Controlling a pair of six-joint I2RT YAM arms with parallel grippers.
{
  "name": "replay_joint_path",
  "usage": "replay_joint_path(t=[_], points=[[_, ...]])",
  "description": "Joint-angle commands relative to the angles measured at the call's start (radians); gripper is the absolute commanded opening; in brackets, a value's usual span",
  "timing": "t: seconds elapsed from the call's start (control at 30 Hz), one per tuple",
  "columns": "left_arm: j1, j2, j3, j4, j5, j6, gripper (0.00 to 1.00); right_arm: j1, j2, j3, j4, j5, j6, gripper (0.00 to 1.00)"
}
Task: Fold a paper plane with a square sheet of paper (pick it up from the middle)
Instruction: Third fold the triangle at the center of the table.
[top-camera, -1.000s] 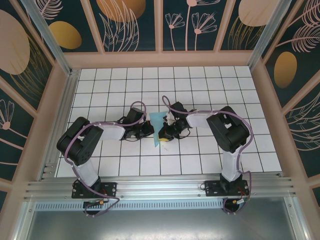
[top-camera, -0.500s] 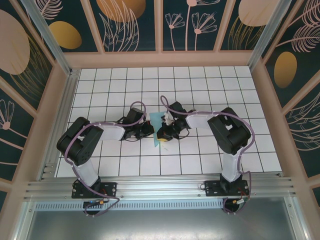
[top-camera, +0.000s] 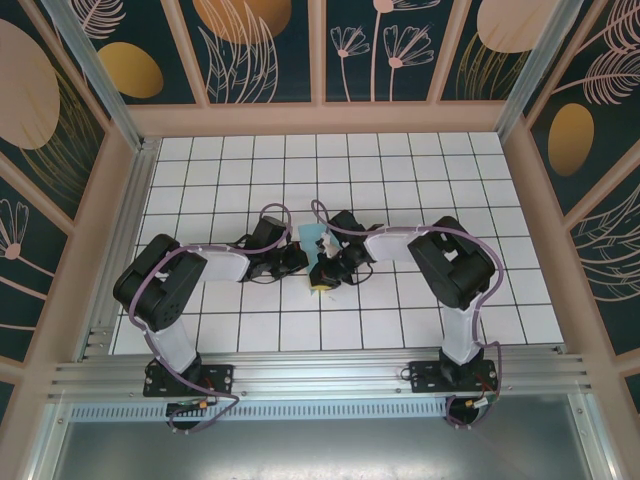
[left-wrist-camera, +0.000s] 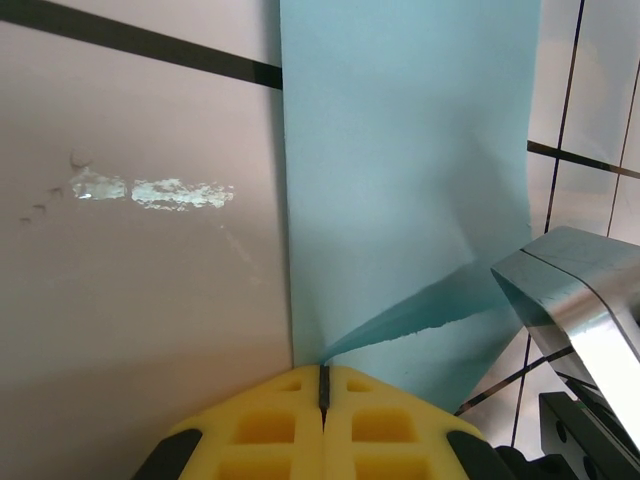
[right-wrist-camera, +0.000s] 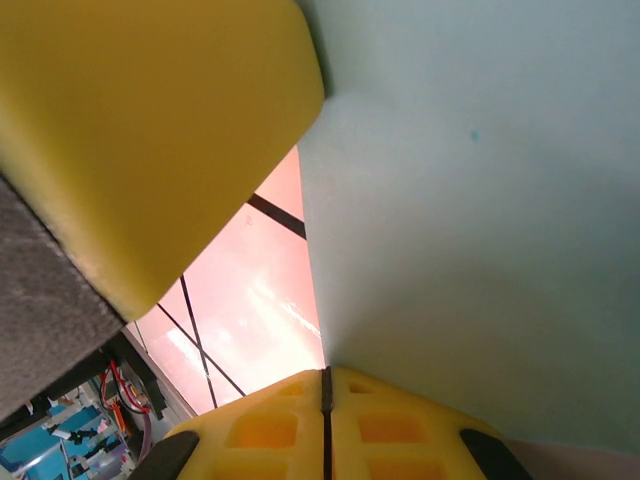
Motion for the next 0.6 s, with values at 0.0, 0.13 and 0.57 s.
replay_joint_path(t=[0.0,0.13,0.57], points=[[0.002,0.014,-0.032,-0.074,-0.066,-0.007,0.0,0.007,0.009,-0.005,-0.028,0.014,-0.027,0.1],[0.002,0.015,-0.032,-0.076,-0.068,-0.009,0.0,0.007,-0.042,-0.015,0.025,-0.075,-0.042,0.11],[0.002,0.017,-0.024,-0.083,-0.079,-0.019,0.0,0.032,0.014,-0.019,-0.052,0.012,-0.079,0.1]])
